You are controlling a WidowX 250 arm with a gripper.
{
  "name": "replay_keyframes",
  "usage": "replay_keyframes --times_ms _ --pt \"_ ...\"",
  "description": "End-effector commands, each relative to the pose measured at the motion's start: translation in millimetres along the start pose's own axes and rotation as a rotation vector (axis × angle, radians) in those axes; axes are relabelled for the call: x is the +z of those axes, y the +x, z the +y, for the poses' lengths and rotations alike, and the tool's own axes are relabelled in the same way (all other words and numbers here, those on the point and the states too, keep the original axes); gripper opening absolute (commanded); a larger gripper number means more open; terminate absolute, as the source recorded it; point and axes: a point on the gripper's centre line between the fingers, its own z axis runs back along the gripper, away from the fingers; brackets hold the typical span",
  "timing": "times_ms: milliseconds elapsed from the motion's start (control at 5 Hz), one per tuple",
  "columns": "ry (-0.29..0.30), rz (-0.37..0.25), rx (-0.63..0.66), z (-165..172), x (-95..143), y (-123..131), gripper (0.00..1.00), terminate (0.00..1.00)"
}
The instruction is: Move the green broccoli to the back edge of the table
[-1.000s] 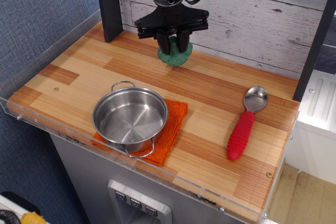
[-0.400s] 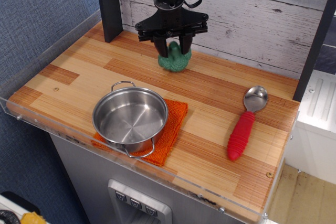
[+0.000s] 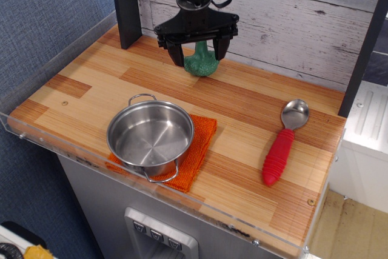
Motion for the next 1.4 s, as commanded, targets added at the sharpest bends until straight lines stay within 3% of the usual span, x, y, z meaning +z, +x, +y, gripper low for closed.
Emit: replay_keyframes --times_ms 0,200,600,800,1000,1200 --pt "-0.036 -0.145 -0.001 -15.8 58.9 24.5 1.00 0.00" --pt "-0.020 -0.131 -0.037 -19.7 76.7 22.3 1.00 0.00" --pt "0.054 -0.031 -0.132 -17.0 108.1 -7.7 1.00 0.00" --pt "0.031 0.002 -0.086 8.6 124.9 -29.1 1.00 0.00" --pt "0.024 -0.006 -0.097 11.7 151.7 -44.5 1.00 0.00" --pt "-0.011 -0.001 -0.085 12.4 191.2 -57.2 1.00 0.00"
